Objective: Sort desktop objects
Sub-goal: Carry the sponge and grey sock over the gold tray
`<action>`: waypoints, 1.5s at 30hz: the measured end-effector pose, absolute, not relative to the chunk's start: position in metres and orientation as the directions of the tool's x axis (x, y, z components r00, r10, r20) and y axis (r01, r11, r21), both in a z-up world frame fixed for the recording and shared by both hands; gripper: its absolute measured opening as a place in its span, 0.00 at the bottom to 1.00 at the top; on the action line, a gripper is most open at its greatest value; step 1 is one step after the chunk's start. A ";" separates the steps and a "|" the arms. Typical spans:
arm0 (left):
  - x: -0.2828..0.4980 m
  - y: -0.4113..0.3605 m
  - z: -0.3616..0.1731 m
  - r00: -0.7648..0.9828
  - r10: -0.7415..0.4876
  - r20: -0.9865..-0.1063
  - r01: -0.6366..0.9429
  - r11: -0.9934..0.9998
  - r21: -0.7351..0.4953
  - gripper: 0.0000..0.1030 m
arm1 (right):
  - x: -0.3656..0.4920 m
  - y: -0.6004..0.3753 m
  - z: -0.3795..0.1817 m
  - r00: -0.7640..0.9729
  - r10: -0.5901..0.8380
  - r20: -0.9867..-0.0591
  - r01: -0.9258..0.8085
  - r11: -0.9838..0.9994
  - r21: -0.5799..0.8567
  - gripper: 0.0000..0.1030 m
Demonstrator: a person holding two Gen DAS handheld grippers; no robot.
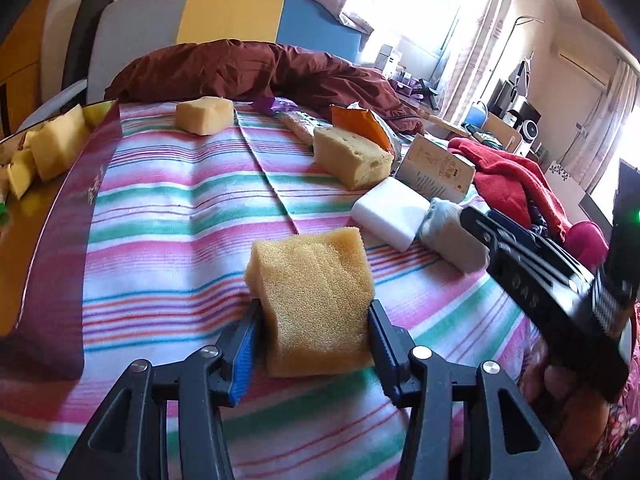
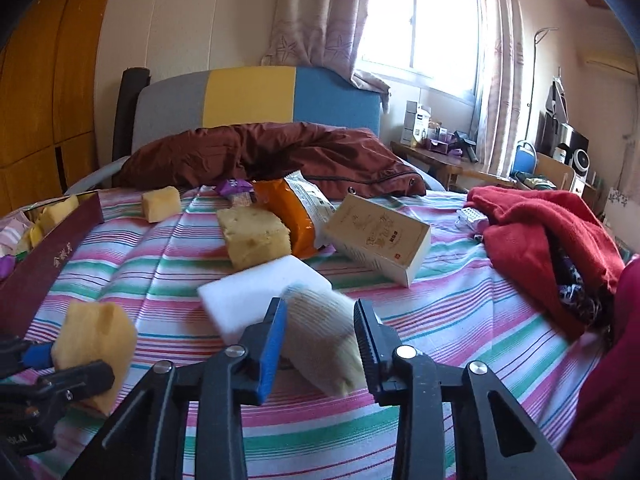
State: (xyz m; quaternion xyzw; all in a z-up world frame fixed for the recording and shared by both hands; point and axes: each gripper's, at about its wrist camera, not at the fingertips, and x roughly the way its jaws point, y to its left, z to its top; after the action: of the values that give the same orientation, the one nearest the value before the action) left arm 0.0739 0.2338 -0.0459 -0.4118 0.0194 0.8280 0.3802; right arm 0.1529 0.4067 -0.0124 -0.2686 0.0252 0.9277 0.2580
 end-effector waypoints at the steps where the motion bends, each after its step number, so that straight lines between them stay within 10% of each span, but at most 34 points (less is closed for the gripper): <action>1: 0.076 0.233 -0.046 -0.371 0.614 -0.696 -0.652 -0.707 -0.276 0.49 | 0.151 0.408 -0.011 -0.731 0.437 -0.524 -0.477 -0.876 -0.065 0.35; 5: 0.084 0.229 -0.046 -0.375 0.614 -0.694 -0.672 -0.696 -0.253 0.49 | 0.133 0.420 -0.014 -0.680 0.421 -0.600 -0.501 -0.864 -0.038 0.69; 11: 0.088 0.220 -0.043 -0.378 0.619 -0.688 -0.684 -0.688 -0.243 0.49 | 0.116 0.445 -0.022 -0.593 0.432 -0.680 -0.600 -0.800 0.014 0.74; 21: 0.094 0.215 -0.033 -0.374 0.650 -0.662 -0.704 -0.663 -0.254 0.49 | 0.130 0.434 -0.011 -0.614 0.427 -0.664 -0.599 -0.800 0.039 0.53; 23: 0.097 0.213 -0.027 -0.374 0.662 -0.649 -0.712 -0.654 -0.256 0.49 | 0.132 0.428 -0.007 -0.616 0.432 -0.659 -0.595 -0.803 0.031 0.15; 28: 0.100 0.208 -0.018 -0.380 0.675 -0.633 -0.716 -0.647 -0.261 0.49 | 0.127 0.416 0.003 -0.616 0.416 -0.669 -0.563 -0.827 0.004 0.13; 30: 0.101 0.204 -0.016 -0.391 0.673 -0.628 -0.716 -0.651 -0.251 0.49 | 0.128 0.417 0.002 -0.614 0.402 -0.679 -0.576 -0.816 0.038 0.26; 32: 0.101 0.199 -0.015 -0.395 0.673 -0.626 -0.714 -0.653 -0.251 0.49 | 0.129 0.422 -0.004 -0.614 0.351 -0.707 -0.587 -0.802 0.112 0.81; 34: 0.100 0.196 -0.014 -0.396 0.672 -0.626 -0.707 -0.658 -0.258 0.49 | 0.131 0.418 -0.004 -0.624 0.359 -0.694 -0.598 -0.791 0.129 0.89; 39: 0.098 0.190 -0.009 -0.401 0.678 -0.616 -0.703 -0.659 -0.267 0.49 | 0.116 0.411 -0.016 -0.562 0.398 -0.725 -0.610 -0.791 0.039 0.84; 41: 0.098 0.187 -0.005 -0.406 0.681 -0.609 -0.704 -0.658 -0.267 0.49 | 0.117 0.415 -0.015 -0.560 0.421 -0.713 -0.622 -0.783 0.026 0.59; 45: 0.097 0.181 0.003 -0.417 0.689 -0.593 -0.700 -0.659 -0.273 0.49 | 0.116 0.421 -0.014 -0.555 0.433 -0.710 -0.591 -0.806 -0.030 0.40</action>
State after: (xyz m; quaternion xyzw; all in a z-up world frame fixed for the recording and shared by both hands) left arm 0.0971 0.1809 0.0028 -0.3479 0.0083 0.8418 0.4126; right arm 0.1163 0.4212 -0.0137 -0.3701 0.1066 0.8753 0.2923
